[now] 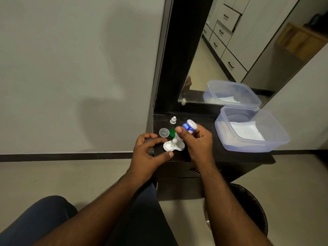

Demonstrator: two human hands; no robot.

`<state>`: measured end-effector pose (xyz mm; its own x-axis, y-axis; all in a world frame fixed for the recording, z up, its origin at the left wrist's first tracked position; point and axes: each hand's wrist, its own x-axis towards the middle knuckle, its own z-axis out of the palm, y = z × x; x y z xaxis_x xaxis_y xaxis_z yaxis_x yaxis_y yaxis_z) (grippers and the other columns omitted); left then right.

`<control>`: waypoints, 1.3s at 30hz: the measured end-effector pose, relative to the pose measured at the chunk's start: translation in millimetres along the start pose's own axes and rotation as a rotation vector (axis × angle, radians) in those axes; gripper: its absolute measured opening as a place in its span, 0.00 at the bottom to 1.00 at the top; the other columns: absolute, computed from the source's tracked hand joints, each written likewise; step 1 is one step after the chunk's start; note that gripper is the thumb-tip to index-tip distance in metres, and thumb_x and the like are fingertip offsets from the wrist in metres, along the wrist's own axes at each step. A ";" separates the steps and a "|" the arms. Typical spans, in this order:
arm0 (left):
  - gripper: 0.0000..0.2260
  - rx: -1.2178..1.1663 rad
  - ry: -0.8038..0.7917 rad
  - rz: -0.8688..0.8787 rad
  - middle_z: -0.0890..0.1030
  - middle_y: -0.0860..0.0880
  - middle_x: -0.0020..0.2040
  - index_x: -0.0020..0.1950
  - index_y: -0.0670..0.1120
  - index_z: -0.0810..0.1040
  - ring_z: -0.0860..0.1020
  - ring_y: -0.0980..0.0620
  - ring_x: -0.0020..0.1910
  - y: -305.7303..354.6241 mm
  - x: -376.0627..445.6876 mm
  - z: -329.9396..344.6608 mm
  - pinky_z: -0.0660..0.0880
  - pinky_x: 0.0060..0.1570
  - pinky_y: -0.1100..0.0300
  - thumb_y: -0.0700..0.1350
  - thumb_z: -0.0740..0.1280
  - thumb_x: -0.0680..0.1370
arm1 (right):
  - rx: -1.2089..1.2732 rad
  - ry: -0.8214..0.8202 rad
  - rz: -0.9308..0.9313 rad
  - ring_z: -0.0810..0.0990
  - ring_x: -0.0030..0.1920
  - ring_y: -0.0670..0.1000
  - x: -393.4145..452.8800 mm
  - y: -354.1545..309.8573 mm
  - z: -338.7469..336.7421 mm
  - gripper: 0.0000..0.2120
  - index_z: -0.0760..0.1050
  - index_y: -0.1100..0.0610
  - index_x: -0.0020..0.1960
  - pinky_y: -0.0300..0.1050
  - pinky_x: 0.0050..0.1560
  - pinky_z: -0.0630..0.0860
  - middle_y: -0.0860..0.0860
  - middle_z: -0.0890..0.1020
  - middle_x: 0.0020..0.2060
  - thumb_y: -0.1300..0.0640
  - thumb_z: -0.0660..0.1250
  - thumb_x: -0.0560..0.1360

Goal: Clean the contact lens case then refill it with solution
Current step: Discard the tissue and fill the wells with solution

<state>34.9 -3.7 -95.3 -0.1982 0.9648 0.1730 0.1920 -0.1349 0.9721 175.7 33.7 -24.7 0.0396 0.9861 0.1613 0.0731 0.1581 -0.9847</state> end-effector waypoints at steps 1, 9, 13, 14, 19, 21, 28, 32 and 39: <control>0.18 0.004 0.000 0.000 0.70 0.58 0.58 0.52 0.61 0.80 0.69 0.67 0.60 0.1 0.2 0.2 0.73 0.58 0.62 0.48 0.79 0.65 | -0.004 0.000 0.001 0.81 0.35 0.45 -0.3 -0.2 0.0 0.04 0.80 0.56 0.41 0.36 0.37 0.77 0.49 0.82 0.34 0.61 0.74 0.68; 0.18 0.001 -0.004 0.003 0.70 0.59 0.58 0.52 0.61 0.80 0.69 0.67 0.60 1.2 -1.1 0.0 0.73 0.58 0.63 0.48 0.79 0.66 | 0.068 0.082 0.036 0.82 0.34 0.41 -0.7 -5.1 0.2 0.05 0.77 0.54 0.40 0.33 0.35 0.76 0.49 0.82 0.34 0.61 0.72 0.69; 0.18 0.006 -0.002 0.004 0.69 0.59 0.58 0.52 0.60 0.80 0.68 0.68 0.60 1.4 -0.8 0.0 0.74 0.60 0.58 0.48 0.79 0.66 | 0.074 0.086 0.042 0.82 0.34 0.42 -1.2 -5.4 -0.1 0.05 0.77 0.53 0.40 0.34 0.36 0.77 0.48 0.82 0.34 0.61 0.72 0.70; 0.18 0.009 -0.005 0.000 0.69 0.59 0.58 0.53 0.60 0.80 0.68 0.68 0.60 1.7 -0.9 0.1 0.75 0.60 0.58 0.49 0.78 0.66 | 0.075 0.084 0.045 0.82 0.34 0.42 -1.3 -5.3 -0.3 0.05 0.77 0.54 0.40 0.35 0.36 0.77 0.49 0.82 0.34 0.61 0.72 0.70; 0.18 -0.015 -0.010 -0.017 0.69 0.59 0.58 0.54 0.58 0.81 0.70 0.62 0.61 1.3 -1.6 0.0 0.76 0.60 0.50 0.49 0.78 0.66 | 0.067 0.043 0.037 0.82 0.34 0.42 -1.5 -4.3 -0.3 0.05 0.78 0.55 0.40 0.34 0.36 0.77 0.47 0.82 0.32 0.62 0.72 0.69; 0.18 -0.017 -0.013 -0.021 0.69 0.59 0.58 0.54 0.58 0.81 0.70 0.61 0.62 1.3 -1.5 0.0 0.76 0.59 0.49 0.49 0.78 0.66 | 0.044 0.021 0.019 0.81 0.34 0.42 -1.7 -3.9 -0.3 0.05 0.78 0.55 0.40 0.34 0.36 0.76 0.46 0.82 0.31 0.63 0.73 0.69; 0.18 0.003 -0.009 -0.022 0.69 0.58 0.58 0.54 0.57 0.81 0.69 0.61 0.62 2.2 -1.7 -0.5 0.76 0.60 0.52 0.49 0.78 0.66 | -0.008 -0.001 0.004 0.81 0.35 0.42 -0.5 -1.3 -1.6 0.04 0.79 0.55 0.41 0.34 0.36 0.76 0.48 0.83 0.33 0.60 0.73 0.69; 0.18 0.003 -0.012 -0.022 0.70 0.58 0.58 0.54 0.58 0.81 0.69 0.61 0.62 3.3 -2.2 -0.9 0.76 0.60 0.55 0.49 0.78 0.67 | -0.024 -0.001 0.013 0.82 0.35 0.42 -0.1 -0.5 -1.5 0.04 0.79 0.54 0.41 0.33 0.36 0.76 0.48 0.83 0.34 0.60 0.73 0.69; 0.18 0.009 -0.014 -0.035 0.69 0.58 0.58 0.55 0.57 0.81 0.69 0.60 0.62 3.2 -2.2 -0.7 0.75 0.58 0.58 0.49 0.78 0.67 | -0.042 0.000 0.030 0.82 0.37 0.44 1.1 2.0 -1.5 0.04 0.79 0.55 0.42 0.34 0.37 0.77 0.50 0.83 0.36 0.59 0.74 0.69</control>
<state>35.2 -6.4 -92.5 -0.1911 0.9720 0.1364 0.1939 -0.0988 0.9760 177.4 35.0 -26.4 0.0421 0.9904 0.1317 0.1142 0.1262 -0.9854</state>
